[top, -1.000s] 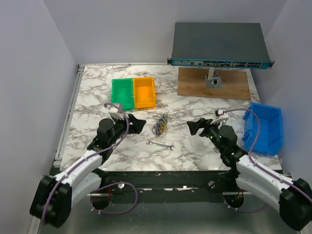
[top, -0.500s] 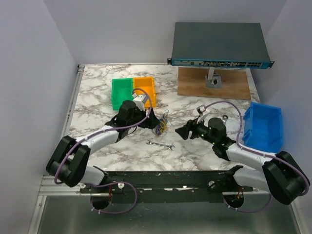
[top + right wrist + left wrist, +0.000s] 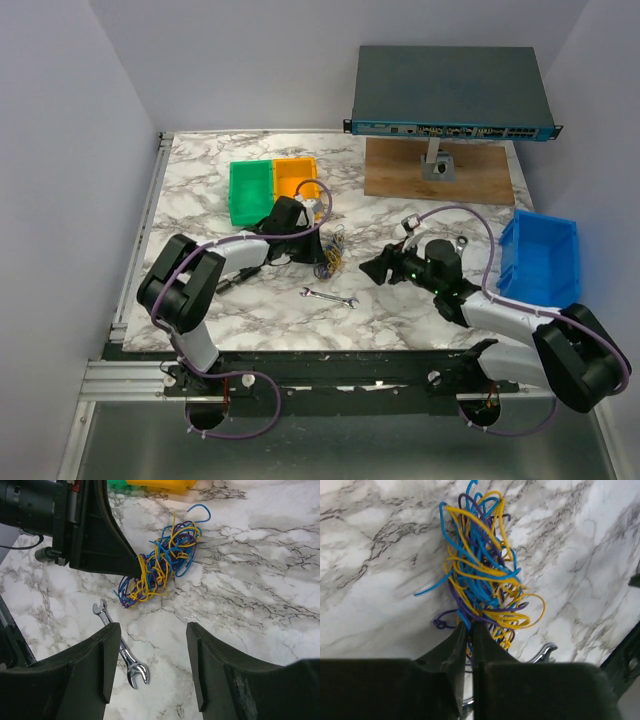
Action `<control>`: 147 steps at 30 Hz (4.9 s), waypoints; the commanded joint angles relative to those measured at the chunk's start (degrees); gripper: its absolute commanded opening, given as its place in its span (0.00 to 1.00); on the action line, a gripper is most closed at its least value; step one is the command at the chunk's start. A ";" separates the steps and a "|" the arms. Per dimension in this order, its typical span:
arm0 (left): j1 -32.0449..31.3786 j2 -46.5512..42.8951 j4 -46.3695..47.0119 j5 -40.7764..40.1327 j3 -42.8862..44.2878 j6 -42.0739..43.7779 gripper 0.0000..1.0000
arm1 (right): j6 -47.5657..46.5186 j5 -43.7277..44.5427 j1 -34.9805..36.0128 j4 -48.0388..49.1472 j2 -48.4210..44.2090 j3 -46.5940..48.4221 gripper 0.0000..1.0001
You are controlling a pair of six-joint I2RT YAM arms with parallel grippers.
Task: Untangle the cables
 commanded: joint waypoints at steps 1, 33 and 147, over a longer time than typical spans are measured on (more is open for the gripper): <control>-1.03 -0.22 0.59 8.50 0.69 1.15 0.00 | 0.44 -2.83 0.29 2.46 3.72 2.49 0.60; -5.60 -6.46 2.75 3.35 -1.75 3.01 0.00 | 2.49 1.33 2.66 -4.42 17.56 10.65 0.01; -7.91 -31.81 26.40 6.08 -20.16 6.27 0.27 | 4.61 -18.64 -0.59 -4.93 -3.51 9.86 0.01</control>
